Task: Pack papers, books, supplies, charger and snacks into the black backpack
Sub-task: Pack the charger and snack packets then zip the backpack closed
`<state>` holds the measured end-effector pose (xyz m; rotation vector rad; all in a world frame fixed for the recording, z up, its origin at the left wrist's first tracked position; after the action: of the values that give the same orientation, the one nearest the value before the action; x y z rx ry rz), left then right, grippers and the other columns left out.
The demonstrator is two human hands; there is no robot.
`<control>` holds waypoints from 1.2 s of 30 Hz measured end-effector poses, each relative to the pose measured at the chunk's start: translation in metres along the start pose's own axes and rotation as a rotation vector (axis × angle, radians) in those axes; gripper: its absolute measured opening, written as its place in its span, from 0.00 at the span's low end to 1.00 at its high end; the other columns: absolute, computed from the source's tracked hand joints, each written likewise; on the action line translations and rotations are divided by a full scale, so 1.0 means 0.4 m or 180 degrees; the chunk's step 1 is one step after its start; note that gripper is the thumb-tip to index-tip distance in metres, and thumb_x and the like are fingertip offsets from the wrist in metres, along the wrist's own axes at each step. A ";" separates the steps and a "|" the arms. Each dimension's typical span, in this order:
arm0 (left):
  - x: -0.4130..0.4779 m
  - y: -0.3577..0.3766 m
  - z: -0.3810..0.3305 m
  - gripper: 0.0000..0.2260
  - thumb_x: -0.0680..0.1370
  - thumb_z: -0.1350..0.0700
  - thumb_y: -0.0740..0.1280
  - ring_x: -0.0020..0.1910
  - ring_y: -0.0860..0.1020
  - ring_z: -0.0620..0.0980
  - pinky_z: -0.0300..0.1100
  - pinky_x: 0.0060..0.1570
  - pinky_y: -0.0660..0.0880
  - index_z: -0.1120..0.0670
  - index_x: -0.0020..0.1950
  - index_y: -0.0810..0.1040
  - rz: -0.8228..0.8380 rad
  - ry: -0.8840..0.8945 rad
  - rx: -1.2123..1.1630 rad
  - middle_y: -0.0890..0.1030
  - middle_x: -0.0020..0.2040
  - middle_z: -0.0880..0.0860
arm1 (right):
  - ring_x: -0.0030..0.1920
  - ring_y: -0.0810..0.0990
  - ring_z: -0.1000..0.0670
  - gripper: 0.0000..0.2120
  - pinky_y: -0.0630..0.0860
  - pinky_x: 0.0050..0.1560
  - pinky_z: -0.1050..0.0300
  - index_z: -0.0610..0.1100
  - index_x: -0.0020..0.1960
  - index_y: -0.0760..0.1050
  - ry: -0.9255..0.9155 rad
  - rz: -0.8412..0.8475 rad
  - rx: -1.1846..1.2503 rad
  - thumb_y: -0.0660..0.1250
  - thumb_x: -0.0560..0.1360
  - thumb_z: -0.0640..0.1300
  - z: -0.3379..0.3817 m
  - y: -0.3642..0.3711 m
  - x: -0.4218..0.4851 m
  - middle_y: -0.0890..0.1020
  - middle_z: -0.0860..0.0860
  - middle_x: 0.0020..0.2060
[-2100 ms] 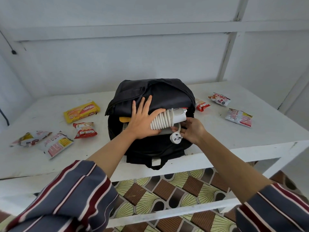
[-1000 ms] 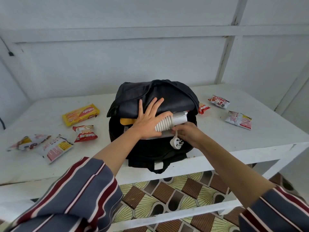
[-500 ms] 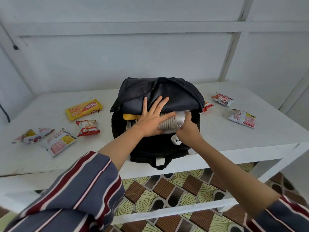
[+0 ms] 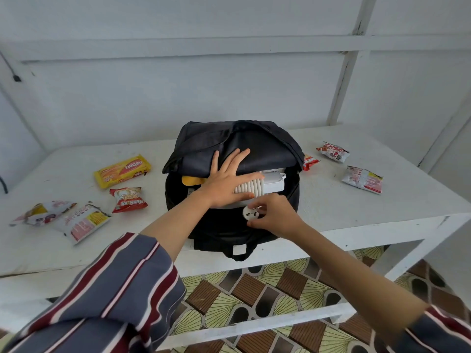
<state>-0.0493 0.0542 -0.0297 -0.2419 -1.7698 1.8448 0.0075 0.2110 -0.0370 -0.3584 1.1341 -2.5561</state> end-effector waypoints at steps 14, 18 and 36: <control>0.009 0.001 0.007 0.24 0.75 0.36 0.59 0.76 0.40 0.54 0.61 0.68 0.32 0.34 0.70 0.61 -0.0129 0.0014 -0.0019 0.44 0.77 0.53 | 0.45 0.80 0.49 0.16 0.76 0.52 0.57 0.41 0.57 0.79 -0.0686 -0.0145 -0.0274 0.72 0.70 0.36 -0.044 0.016 0.016 0.83 0.45 0.47; 0.007 0.003 0.004 0.24 0.75 0.35 0.58 0.75 0.39 0.55 0.61 0.67 0.30 0.33 0.71 0.59 -0.0092 0.0014 0.0125 0.43 0.77 0.53 | 0.49 0.80 0.50 0.17 0.76 0.53 0.61 0.41 0.59 0.78 -0.0808 -0.0073 -0.0277 0.71 0.70 0.34 -0.053 0.020 0.015 0.82 0.46 0.51; 0.002 -0.027 0.008 0.26 0.75 0.41 0.63 0.75 0.36 0.53 0.61 0.69 0.32 0.32 0.71 0.57 0.0304 0.0080 -0.0197 0.38 0.76 0.50 | 0.51 0.76 0.51 0.20 0.68 0.50 0.64 0.46 0.58 0.79 -0.0668 -0.0775 -0.0457 0.75 0.67 0.44 -0.095 -0.143 0.091 0.77 0.49 0.52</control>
<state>-0.0488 0.0515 -0.0187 -0.3779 -1.8285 1.8459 -0.0501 0.2586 -0.0154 -0.8262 1.2633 -2.5661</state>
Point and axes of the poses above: each hand's wrist, its own x-axis towards the middle knuckle, its own y-axis out of the palm, z = x × y, the point moved 2 cm from there along x, towards the middle knuckle
